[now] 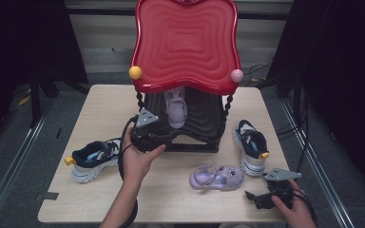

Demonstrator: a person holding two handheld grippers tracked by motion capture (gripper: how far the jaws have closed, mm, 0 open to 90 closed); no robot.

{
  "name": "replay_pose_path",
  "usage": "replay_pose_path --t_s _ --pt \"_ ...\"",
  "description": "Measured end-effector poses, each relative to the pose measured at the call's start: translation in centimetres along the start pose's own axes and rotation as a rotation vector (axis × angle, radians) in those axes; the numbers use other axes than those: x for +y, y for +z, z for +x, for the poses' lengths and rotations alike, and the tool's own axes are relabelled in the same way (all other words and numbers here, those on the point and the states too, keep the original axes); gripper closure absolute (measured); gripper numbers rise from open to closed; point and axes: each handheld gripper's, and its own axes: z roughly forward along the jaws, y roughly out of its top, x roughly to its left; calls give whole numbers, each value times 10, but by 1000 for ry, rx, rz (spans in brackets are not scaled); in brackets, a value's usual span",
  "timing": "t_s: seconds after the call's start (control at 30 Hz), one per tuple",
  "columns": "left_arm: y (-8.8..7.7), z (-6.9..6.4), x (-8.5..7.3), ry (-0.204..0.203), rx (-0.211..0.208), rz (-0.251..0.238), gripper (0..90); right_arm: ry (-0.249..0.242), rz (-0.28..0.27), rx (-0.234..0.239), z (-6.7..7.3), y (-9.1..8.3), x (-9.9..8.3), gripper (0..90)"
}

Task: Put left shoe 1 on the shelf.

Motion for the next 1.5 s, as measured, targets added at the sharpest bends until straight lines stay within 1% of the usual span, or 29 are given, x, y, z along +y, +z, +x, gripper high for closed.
replay_pose_path --t_s 0.07,0.13,0.27,0.37,0.4,0.43,0.47,0.53,0.57,0.63,0.77,0.8,0.83,0.9,0.93,1.0,1.1,1.2,1.23,1.33,1.37,1.47,1.5 --pt "0 0 -1 0 0 3 307 0 0 0 0 0 0 0" --pt "-2 1 -3 6 -4 11 279 0 0 0 0 0 0 0" --pt "-4 4 -10 -3 -8 8 264 -1 -1 1 0 0 0 0" --pt "-4 5 -17 -14 -23 23 246 0 0 0 0 0 0 0" --pt "-5 6 -20 -8 -27 35 237 -1 0 0 0 0 0 0" --pt "-4 6 -23 -15 -29 36 233 -1 0 0 0 0 0 0" --pt "-5 6 -25 -13 -30 45 230 0 0 0 0 0 0 0" --pt "-5 7 -34 -21 -40 56 224 0 0 0 0 0 0 0" --pt "-5 7 -34 -21 -40 56 223 -1 -1 0 0 0 0 0" --pt "-4 7 -39 -12 -48 69 218 0 0 0 0 0 0 0" --pt "-3 5 -46 -12 -67 70 210 0 0 0 0 0 0 0" --pt "-3 6 -48 -1 -70 81 209 0 0 -1 0 0 0 0" --pt "-2 5 -50 -4 -75 81 206 -1 -1 0 0 0 0 0" --pt "-1 6 -53 4 -80 90 203 0 0 0 0 0 0 0" --pt "0 6 -56 2 -91 97 199 0 0 0 0 0 0 0" --pt "1 6 -58 4 -94 103 197 0 0 0 0 0 0 0" --pt "3 7 -63 -7 -114 118 184 0 0 0 0 0 0 0" --pt "5 8 -70 -13 -118 132 178 0 0 0 0 0 0 0" --pt "5 9 -72 -5 -115 142 178 0 -1 0 0 0 0 0" --pt "6 11 -78 -18 -122 148 176 1 0 0 0 0 0 0" --pt "6 12 -79 -16 -111 155 176 1 0 0 0 0 0 0" --pt "6 16 -85 -24 -106 164 163 0 0 0 0 0 0 0" --pt "6 17 -87 -20 -106 168 163 1 0 0 0 0 0 0"
